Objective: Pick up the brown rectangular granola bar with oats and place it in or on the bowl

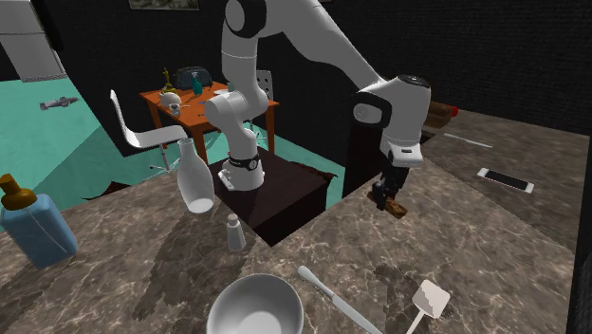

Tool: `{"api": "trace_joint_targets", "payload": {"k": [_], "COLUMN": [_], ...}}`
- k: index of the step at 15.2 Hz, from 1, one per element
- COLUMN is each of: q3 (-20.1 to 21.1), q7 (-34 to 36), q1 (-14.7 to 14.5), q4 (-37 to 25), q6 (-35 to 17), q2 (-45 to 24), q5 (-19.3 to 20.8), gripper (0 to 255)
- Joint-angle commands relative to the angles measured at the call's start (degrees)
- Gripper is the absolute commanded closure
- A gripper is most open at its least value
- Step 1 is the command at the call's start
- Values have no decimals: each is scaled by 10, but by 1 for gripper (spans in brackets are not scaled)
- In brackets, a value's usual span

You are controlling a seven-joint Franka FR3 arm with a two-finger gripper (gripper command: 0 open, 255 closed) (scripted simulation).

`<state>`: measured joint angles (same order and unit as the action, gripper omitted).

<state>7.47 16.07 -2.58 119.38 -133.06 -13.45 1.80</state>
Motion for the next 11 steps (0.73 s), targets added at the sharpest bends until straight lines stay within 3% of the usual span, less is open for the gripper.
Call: {"api": "trace_joint_targets", "payload": {"k": [1, 7, 11], "q3": [1, 2, -19], "q7": [-1, -4, -60], "q1": [0, 1, 33], "q4": [-3, -19, 2], "q6": [14, 54, 49], "q2": [10, 35, 51], "q5": [-2, -7, -13], "gripper": [255, 255, 255]}}
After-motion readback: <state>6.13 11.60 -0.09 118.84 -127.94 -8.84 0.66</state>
